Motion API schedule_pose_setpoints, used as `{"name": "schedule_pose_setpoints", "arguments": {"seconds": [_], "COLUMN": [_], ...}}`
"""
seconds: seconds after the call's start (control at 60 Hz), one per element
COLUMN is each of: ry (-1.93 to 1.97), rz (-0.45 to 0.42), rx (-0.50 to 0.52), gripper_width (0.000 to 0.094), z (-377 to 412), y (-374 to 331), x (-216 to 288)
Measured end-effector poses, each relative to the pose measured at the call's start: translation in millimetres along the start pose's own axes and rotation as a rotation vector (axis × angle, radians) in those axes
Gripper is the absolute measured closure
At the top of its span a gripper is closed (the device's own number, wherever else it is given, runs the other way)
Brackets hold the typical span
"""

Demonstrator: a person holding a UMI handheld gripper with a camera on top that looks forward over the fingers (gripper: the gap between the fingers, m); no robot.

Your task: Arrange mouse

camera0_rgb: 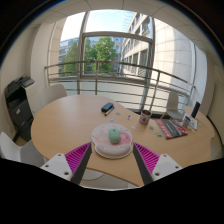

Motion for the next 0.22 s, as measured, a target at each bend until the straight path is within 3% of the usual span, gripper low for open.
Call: {"name": "schedule_pose_setpoints", "arguments": {"seconds": [0.217], "ry": [-0.016], "rz": [0.013], "rx": [0.009], "gripper_width": [0.0089], "z": [-2], "y": [-19], "x": [-11]}}
Point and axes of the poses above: the point between the fingertips, and its own axes, seen from behind it with the camera up: z to the left, x up, y forward, the way the camera looks, the point moved 6 cm from there along -y, backward, against the way the camera looks, and after that the axes turned 5 degrees about -x, right-handed, at the moved point
